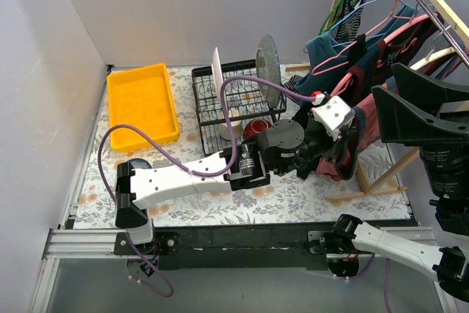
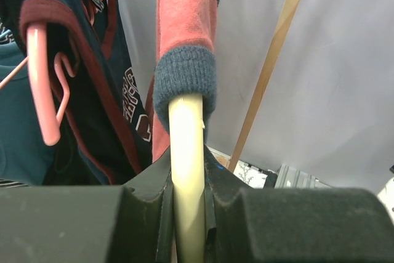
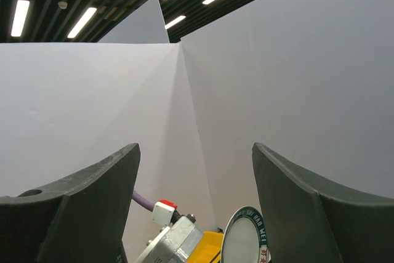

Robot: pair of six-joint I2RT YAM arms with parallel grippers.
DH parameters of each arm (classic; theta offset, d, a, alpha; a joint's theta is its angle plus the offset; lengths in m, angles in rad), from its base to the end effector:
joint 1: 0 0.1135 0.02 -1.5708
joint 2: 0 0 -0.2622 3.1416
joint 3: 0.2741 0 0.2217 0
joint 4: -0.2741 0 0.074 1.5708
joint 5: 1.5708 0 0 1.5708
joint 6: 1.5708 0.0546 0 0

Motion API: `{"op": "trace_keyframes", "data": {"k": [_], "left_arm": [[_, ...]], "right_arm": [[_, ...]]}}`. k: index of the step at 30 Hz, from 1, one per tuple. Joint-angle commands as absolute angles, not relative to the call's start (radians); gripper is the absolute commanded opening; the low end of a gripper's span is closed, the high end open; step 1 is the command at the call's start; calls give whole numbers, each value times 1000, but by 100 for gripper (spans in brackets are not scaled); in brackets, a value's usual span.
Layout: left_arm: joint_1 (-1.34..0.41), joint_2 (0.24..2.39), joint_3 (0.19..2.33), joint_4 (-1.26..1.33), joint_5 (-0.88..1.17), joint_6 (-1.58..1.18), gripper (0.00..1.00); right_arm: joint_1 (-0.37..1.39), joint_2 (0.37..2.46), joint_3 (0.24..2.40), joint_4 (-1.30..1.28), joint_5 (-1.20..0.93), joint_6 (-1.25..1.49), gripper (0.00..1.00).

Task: Remove the tank top from the hanger
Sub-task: Pick up the hanger from the clothesline.

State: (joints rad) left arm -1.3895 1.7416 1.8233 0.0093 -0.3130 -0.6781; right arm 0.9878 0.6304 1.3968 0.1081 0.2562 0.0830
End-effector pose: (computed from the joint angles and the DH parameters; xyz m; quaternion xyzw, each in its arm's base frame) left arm 0.0883 -0.3883 0.4606 0.1240 0.6644 -0.5731 0.4635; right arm 0.0125 -0.0062 0.5566 -0.0399 0.3568 0.4382 0.8241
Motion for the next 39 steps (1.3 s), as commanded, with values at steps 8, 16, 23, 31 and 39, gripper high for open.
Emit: {"op": "trace_keyframes", "data": {"k": [8, 16, 23, 31, 39], "left_arm": [[-1393, 1543, 1792, 55, -308, -652, 0], [-1394, 1457, 1712, 6, -299, -670, 0], [-1394, 1387, 1641, -41, -301, -680, 0], [-1393, 1321, 1585, -115, -293, -709, 0], [-1394, 1267, 1562, -192, -347, -727, 0]], "right_arm": [[985, 664, 1410, 152, 308, 104, 80], [985, 672, 1419, 98, 334, 101, 80], [985, 653, 1404, 64, 371, 86, 78], [985, 687, 1419, 40, 374, 77, 77], [985, 713, 1431, 18, 324, 67, 76]]}}
